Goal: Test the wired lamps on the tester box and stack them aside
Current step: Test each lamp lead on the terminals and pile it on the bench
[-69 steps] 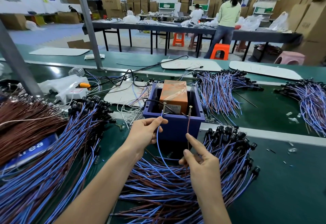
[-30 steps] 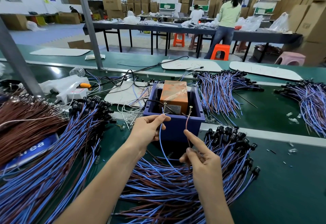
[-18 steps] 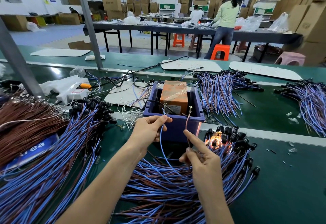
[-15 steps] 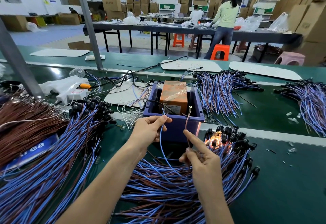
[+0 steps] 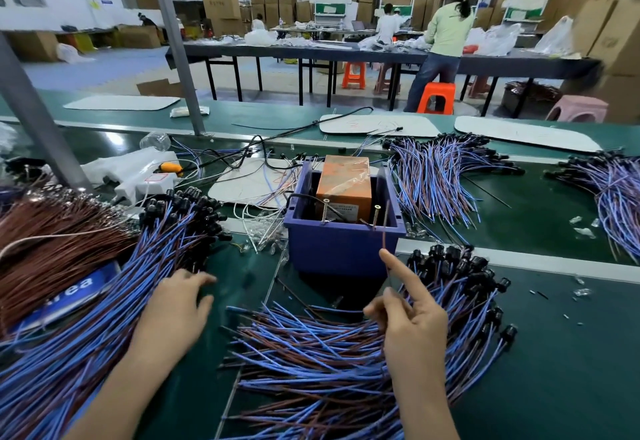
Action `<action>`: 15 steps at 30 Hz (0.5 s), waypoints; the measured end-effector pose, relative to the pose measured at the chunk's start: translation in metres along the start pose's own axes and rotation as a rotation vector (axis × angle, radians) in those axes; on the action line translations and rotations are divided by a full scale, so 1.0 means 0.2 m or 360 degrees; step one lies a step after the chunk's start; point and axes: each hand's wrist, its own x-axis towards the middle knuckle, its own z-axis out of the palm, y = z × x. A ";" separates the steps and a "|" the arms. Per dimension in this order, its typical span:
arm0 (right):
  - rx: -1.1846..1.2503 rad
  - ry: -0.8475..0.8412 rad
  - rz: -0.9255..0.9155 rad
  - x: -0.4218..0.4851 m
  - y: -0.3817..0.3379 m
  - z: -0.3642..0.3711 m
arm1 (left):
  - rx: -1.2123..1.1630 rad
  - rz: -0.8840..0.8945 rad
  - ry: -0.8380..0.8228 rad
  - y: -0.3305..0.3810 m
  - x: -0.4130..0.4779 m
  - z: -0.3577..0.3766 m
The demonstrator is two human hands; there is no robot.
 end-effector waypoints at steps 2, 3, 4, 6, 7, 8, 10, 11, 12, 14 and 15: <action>-0.0026 0.0016 -0.0081 0.00 0.00 0.00 | 0.0198 -0.0020 -0.0089 -0.07 -0.02 0.04; -0.0061 -0.0018 -0.0140 -0.01 -0.01 0.00 | 0.0174 -0.0029 -0.0064 -0.08 -0.02 0.06; -0.0113 -0.0083 -0.0206 -0.01 -0.02 0.00 | 0.0131 -0.0042 -0.0025 -0.08 -0.02 0.06; -0.0228 -0.0261 -0.0290 -0.02 -0.03 0.02 | 0.0129 -0.0071 0.0012 -0.09 0.00 0.06; -0.0275 -0.0345 -0.0284 -0.03 -0.03 0.03 | 0.0153 -0.0068 0.0015 -0.08 0.01 0.06; -0.0313 -0.0417 -0.0255 -0.03 -0.03 0.04 | 0.0175 -0.0055 0.0018 -0.08 0.02 0.06; -0.0344 -0.0501 -0.0200 -0.04 -0.02 0.05 | 0.0204 -0.0036 0.0041 -0.06 0.03 0.05; -0.0341 -0.0512 -0.0194 -0.04 -0.01 0.05 | 0.0185 -0.0029 0.0065 -0.05 0.03 0.05; -0.0340 -0.0512 -0.0197 -0.04 -0.01 0.05 | 0.0127 -0.0026 0.0082 -0.03 0.03 0.05; -0.0342 -0.0506 -0.0208 -0.04 -0.02 0.05 | -0.0012 -0.0028 0.0062 -0.01 0.03 0.06; -0.0339 -0.0500 -0.0214 -0.03 -0.02 0.04 | -0.0046 -0.0032 0.0034 0.00 0.02 0.06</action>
